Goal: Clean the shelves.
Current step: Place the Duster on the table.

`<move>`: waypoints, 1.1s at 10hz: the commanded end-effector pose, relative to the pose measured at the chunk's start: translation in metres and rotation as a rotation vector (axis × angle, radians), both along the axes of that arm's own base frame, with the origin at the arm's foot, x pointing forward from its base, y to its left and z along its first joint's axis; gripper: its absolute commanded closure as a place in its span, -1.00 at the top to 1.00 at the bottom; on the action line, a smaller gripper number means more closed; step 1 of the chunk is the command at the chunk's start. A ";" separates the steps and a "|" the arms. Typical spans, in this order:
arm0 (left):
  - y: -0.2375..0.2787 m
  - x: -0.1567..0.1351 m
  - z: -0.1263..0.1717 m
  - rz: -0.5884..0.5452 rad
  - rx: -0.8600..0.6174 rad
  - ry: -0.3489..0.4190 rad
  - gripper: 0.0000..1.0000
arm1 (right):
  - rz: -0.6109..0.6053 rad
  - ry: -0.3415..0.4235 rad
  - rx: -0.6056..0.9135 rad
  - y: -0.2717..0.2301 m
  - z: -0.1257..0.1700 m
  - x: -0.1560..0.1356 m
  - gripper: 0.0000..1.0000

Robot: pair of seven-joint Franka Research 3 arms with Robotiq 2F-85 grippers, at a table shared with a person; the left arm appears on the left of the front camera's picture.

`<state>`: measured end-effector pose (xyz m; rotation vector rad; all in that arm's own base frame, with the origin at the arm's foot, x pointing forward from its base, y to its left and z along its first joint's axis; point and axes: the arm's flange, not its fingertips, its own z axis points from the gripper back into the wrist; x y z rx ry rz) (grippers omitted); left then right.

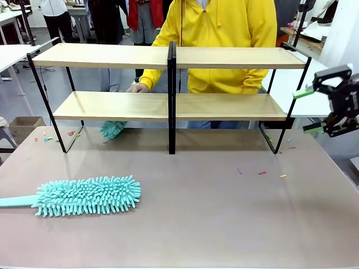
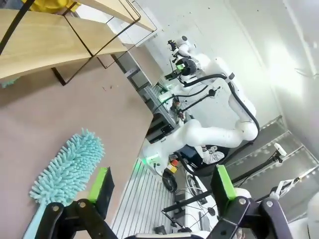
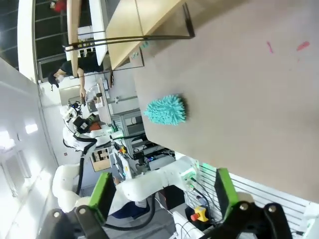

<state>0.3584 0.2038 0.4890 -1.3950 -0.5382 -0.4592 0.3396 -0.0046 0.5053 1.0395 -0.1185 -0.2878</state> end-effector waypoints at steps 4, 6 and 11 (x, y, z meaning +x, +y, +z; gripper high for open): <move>-0.008 -0.002 -0.003 -0.002 0.005 -0.012 1.00 | 0.018 -0.022 -0.013 -0.003 -0.013 0.008 1.00; -0.008 -0.002 -0.003 -0.002 0.005 -0.012 1.00 | 0.018 -0.022 -0.013 -0.003 -0.013 0.008 1.00; -0.008 -0.002 -0.003 -0.002 0.005 -0.012 1.00 | 0.018 -0.022 -0.013 -0.003 -0.013 0.008 1.00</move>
